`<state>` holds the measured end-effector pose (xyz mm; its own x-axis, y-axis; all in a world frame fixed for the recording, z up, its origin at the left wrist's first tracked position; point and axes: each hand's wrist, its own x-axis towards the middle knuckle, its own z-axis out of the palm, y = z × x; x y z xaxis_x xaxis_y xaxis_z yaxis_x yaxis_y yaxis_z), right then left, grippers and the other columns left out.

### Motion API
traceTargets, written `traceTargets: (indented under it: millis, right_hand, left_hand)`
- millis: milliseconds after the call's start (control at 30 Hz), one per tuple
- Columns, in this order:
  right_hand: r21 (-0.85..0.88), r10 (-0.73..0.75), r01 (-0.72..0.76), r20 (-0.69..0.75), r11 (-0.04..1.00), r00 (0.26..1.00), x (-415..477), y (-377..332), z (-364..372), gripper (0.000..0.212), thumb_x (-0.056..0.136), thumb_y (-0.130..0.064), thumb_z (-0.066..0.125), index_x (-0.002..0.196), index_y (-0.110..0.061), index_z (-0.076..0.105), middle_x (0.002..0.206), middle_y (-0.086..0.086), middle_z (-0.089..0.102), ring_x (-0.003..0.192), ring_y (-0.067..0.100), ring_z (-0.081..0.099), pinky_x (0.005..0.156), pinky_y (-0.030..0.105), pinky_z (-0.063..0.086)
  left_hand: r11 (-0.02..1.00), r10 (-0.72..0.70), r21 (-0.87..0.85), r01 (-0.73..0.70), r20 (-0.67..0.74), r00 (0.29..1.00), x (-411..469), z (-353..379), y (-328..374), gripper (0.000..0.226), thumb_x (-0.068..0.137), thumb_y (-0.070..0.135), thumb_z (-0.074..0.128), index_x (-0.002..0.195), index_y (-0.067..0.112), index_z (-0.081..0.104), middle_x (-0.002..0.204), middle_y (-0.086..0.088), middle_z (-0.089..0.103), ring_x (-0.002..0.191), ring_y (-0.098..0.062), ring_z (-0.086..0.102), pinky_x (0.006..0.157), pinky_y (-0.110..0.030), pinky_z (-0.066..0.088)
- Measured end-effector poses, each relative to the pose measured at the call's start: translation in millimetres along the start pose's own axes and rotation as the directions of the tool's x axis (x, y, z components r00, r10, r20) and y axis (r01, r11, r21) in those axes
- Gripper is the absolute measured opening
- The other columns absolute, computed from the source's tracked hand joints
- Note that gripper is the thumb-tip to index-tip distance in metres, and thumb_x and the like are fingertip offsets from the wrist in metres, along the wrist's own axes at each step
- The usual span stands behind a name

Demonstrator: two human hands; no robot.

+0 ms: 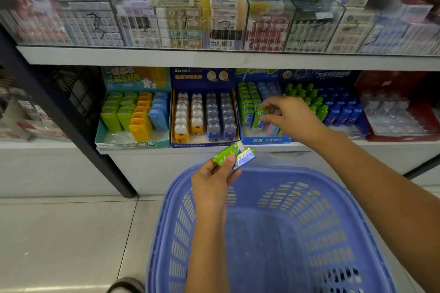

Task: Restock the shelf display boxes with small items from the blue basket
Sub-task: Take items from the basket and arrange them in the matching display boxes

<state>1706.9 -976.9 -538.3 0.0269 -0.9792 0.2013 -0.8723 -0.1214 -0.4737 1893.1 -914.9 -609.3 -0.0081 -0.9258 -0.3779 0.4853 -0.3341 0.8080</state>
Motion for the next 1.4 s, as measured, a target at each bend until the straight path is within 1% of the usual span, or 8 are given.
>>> traceTargets:
  millis: [233,467,633,800,933,1100,1267,1400]
  right_hand:
    - [-0.112,-0.055,0.058,0.028,0.992,0.998,11,2,-7,0.028,0.079,-0.018,0.073,0.105,-0.008,0.069,0.083,-0.004,0.056,0.077,0.007,0.050,0.061,0.006,0.032]
    - [0.029,0.028,-0.028,-0.021,0.999,0.999,11,12,2,0.020,0.072,-0.012,0.080,0.086,-0.007,0.067,0.084,0.004,0.067,0.074,0.013,0.059,0.058,-0.002,0.038]
    - [-0.227,-0.155,0.129,-0.103,0.965,0.982,5,12,9,0.017,0.072,-0.017,0.078,0.080,-0.003,0.076,0.088,0.012,0.069,0.091,0.029,0.055,0.080,0.030,0.042]
    - [-0.322,-0.176,0.127,-0.127,0.938,0.976,-4,5,10,0.019,0.083,-0.021,0.069,0.093,-0.007,0.076,0.106,0.012,0.065,0.104,0.032,0.048,0.088,0.030,0.035]
    - [0.060,0.096,-0.088,-0.134,0.994,0.986,-31,-15,11,0.031,0.080,-0.032,0.072,0.105,-0.013,0.068,0.098,0.005,0.060,0.088,0.016,0.055,0.075,0.016,0.040]
    - [0.753,0.348,-0.250,0.030,0.609,0.937,-79,-51,40,0.010,0.075,-0.018,0.076,0.082,-0.018,0.068,0.076,-0.003,0.070,0.067,0.004,0.064,0.068,0.017,0.052]
    - [0.853,0.406,-0.178,-0.042,0.490,0.913,-81,-56,40,0.016,0.080,-0.005,0.071,0.088,-0.018,0.065,0.066,-0.005,0.068,0.056,0.004,0.062,0.058,0.015,0.051]
    - [0.736,0.393,-0.098,-0.240,0.670,0.888,-59,-43,25,0.019,0.085,-0.005,0.065,0.098,-0.017,0.058,0.073,-0.005,0.062,0.060,0.006,0.065,0.059,0.016,0.052]
  left_hand:
    - [1.000,0.014,-0.001,-0.014,-0.017,1.000,4,-1,-3,0.008,0.086,0.009,0.067,0.092,0.009,0.072,0.086,-0.006,0.073,0.074,-0.009,0.070,0.061,-0.017,0.055]
    - [0.999,0.031,-0.015,-0.031,-0.030,0.999,5,-1,-2,0.007,0.085,0.009,0.067,0.089,0.010,0.072,0.087,-0.008,0.072,0.074,-0.009,0.069,0.060,-0.017,0.055]
    - [0.999,0.035,-0.018,-0.036,-0.044,0.998,6,-2,-1,0.009,0.085,0.011,0.067,0.092,0.008,0.072,0.083,-0.005,0.073,0.074,-0.009,0.069,0.061,-0.017,0.055]
    - [0.998,0.057,-0.013,-0.058,-0.059,0.997,4,0,0,0.011,0.086,0.010,0.066,0.095,0.005,0.072,0.087,-0.009,0.072,0.075,-0.010,0.069,0.062,-0.017,0.055]
    - [0.985,0.123,-0.107,-0.136,-0.125,0.985,-3,8,1,0.016,0.087,0.007,0.064,0.099,-0.002,0.069,0.086,-0.008,0.070,0.074,-0.009,0.069,0.064,-0.018,0.055]
    - [0.967,0.191,-0.155,-0.204,-0.096,0.977,-18,23,1,0.019,0.088,0.007,0.063,0.104,-0.001,0.069,0.088,-0.007,0.073,0.078,-0.011,0.068,0.068,-0.021,0.056]
    - [0.974,0.165,-0.147,-0.172,-0.060,0.985,-28,25,0,0.019,0.088,0.008,0.063,0.104,0.001,0.070,0.083,-0.007,0.070,0.075,-0.012,0.066,0.067,-0.022,0.056]
    - [0.977,0.125,-0.164,-0.137,-0.081,0.989,-22,14,2,0.014,0.090,0.009,0.061,0.099,0.003,0.070,0.085,-0.007,0.071,0.077,-0.014,0.070,0.067,-0.022,0.057]
